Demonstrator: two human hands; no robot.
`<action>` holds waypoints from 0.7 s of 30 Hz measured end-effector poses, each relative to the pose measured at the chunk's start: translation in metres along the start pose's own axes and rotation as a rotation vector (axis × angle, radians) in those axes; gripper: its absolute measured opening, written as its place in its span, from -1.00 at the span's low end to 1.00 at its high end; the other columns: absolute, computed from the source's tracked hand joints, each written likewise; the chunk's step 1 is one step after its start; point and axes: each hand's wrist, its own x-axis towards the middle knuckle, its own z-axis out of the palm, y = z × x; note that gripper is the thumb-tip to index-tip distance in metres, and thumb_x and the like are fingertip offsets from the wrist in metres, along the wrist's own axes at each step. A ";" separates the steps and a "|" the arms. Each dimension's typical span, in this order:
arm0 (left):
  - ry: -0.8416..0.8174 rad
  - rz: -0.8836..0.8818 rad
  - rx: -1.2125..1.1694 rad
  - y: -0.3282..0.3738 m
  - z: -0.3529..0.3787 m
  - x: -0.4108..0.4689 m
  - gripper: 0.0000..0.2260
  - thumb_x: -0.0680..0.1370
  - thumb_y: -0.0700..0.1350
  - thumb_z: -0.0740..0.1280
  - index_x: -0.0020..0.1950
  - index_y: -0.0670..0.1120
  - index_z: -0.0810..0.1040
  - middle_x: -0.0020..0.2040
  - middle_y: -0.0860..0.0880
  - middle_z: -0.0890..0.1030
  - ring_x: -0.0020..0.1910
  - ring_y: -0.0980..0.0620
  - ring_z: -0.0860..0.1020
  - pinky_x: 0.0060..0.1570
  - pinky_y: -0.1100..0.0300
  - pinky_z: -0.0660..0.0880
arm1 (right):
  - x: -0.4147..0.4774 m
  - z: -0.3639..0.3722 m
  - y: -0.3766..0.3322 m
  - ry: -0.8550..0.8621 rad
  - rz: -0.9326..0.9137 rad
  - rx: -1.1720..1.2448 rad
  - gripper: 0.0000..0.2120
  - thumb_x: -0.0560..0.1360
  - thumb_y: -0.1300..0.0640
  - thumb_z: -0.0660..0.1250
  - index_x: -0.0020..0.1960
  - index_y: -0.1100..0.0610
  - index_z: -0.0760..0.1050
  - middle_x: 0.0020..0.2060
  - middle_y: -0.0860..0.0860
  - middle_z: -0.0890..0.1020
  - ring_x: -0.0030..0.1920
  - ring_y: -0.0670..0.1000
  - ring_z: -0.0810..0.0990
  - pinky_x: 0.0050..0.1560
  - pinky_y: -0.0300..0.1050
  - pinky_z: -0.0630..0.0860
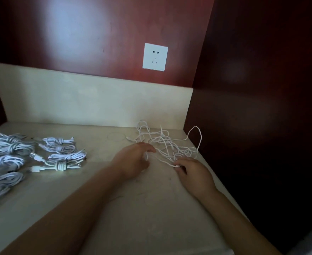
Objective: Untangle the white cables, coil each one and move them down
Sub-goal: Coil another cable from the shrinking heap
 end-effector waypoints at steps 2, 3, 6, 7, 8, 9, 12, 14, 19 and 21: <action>0.041 -0.023 -0.038 -0.002 0.000 -0.004 -0.63 0.46 -0.15 0.41 0.26 0.05 0.54 0.22 0.08 0.57 0.17 0.05 0.53 0.18 0.12 0.45 | 0.000 0.003 0.000 0.027 0.000 -0.023 -0.81 0.54 0.13 0.34 0.10 0.01 0.66 0.12 -0.10 0.65 0.18 -0.03 0.55 0.10 -0.26 0.38; 0.060 -0.038 -0.074 -0.005 0.000 -0.006 -0.63 0.45 -0.15 0.42 0.24 0.04 0.56 0.17 0.09 0.59 0.12 0.06 0.55 0.16 0.13 0.46 | 0.000 0.005 0.000 0.038 -0.007 -0.022 -0.82 0.53 0.14 0.35 0.09 0.01 0.66 0.12 -0.09 0.65 0.17 -0.02 0.55 0.09 -0.27 0.37; 0.148 -0.078 -0.181 -0.013 -0.002 -0.012 -0.75 0.46 -0.03 0.41 0.13 0.09 0.60 -0.01 0.16 0.62 -0.06 0.14 0.57 0.02 0.18 0.50 | -0.004 0.010 0.002 0.061 -0.013 -0.005 -0.83 0.50 0.15 0.39 0.05 0.00 0.67 0.08 -0.10 0.65 0.16 -0.02 0.55 0.09 -0.29 0.35; 0.198 -0.095 -0.221 -0.013 -0.004 -0.011 -0.82 0.48 -0.01 0.40 0.08 0.12 0.61 -0.09 0.15 0.63 -0.13 0.17 0.58 -0.06 0.21 0.49 | -0.004 0.011 0.003 0.073 -0.018 -0.012 -0.83 0.50 0.15 0.39 0.06 -0.01 0.67 0.08 -0.10 0.65 0.17 -0.02 0.54 0.10 -0.29 0.35; 0.247 -0.115 -0.269 -0.011 -0.007 -0.009 -0.88 0.51 -0.03 0.41 0.02 0.14 0.62 -0.16 0.13 0.64 -0.20 0.20 0.58 -0.13 0.25 0.48 | -0.002 0.011 0.004 0.081 -0.025 -0.020 -0.81 0.50 0.14 0.39 0.07 -0.01 0.67 0.08 -0.10 0.64 0.18 -0.02 0.53 0.10 -0.28 0.35; 0.289 -0.126 -0.321 -0.009 -0.010 -0.008 -0.90 0.52 -0.08 0.42 -0.04 0.14 0.63 -0.22 0.12 0.64 -0.25 0.21 0.58 -0.18 0.28 0.47 | -0.001 0.010 0.004 0.086 -0.034 -0.028 -0.80 0.49 0.12 0.38 0.09 0.00 0.67 0.09 -0.09 0.64 0.18 -0.01 0.53 0.12 -0.26 0.35; 0.342 -0.103 -0.438 -0.001 -0.019 -0.007 -0.80 0.48 -0.19 0.39 -0.16 0.14 0.63 -0.25 0.16 0.68 -0.25 0.21 0.63 -0.18 0.32 0.50 | 0.000 0.009 0.000 0.085 -0.044 -0.056 -0.67 0.46 -0.05 0.26 0.12 0.01 0.66 0.09 -0.08 0.65 0.17 0.02 0.55 0.17 -0.19 0.38; 0.324 -0.103 -0.516 0.000 -0.023 -0.007 -0.84 0.41 -0.14 0.33 -0.21 0.10 0.66 -0.26 0.14 0.69 -0.25 0.15 0.66 -0.14 0.22 0.56 | -0.002 0.008 -0.003 0.079 -0.053 -0.094 -0.57 0.45 -0.16 0.15 0.13 -0.02 0.65 0.10 -0.10 0.64 0.19 0.01 0.55 0.24 -0.13 0.40; 0.250 -0.174 -0.754 0.007 -0.027 -0.005 -0.88 0.61 -0.11 0.31 0.07 0.01 0.63 -0.19 -0.01 0.72 -0.20 0.06 0.68 -0.15 0.14 0.59 | 0.001 0.004 -0.023 0.093 -0.134 -0.139 -0.52 0.51 -0.19 0.07 0.27 -0.04 0.55 0.22 -0.09 0.60 0.38 0.00 0.44 0.53 0.08 0.09; 0.295 -0.213 -0.728 0.004 -0.030 -0.005 -0.84 0.65 -0.07 0.23 0.15 -0.01 0.57 -0.11 0.02 0.71 -0.08 0.09 0.68 -0.04 0.14 0.59 | 0.010 0.000 -0.045 0.116 -0.160 -0.091 -0.55 0.54 -0.13 0.05 0.27 -0.04 0.55 0.22 -0.08 0.61 0.38 -0.02 0.43 0.55 0.05 -0.04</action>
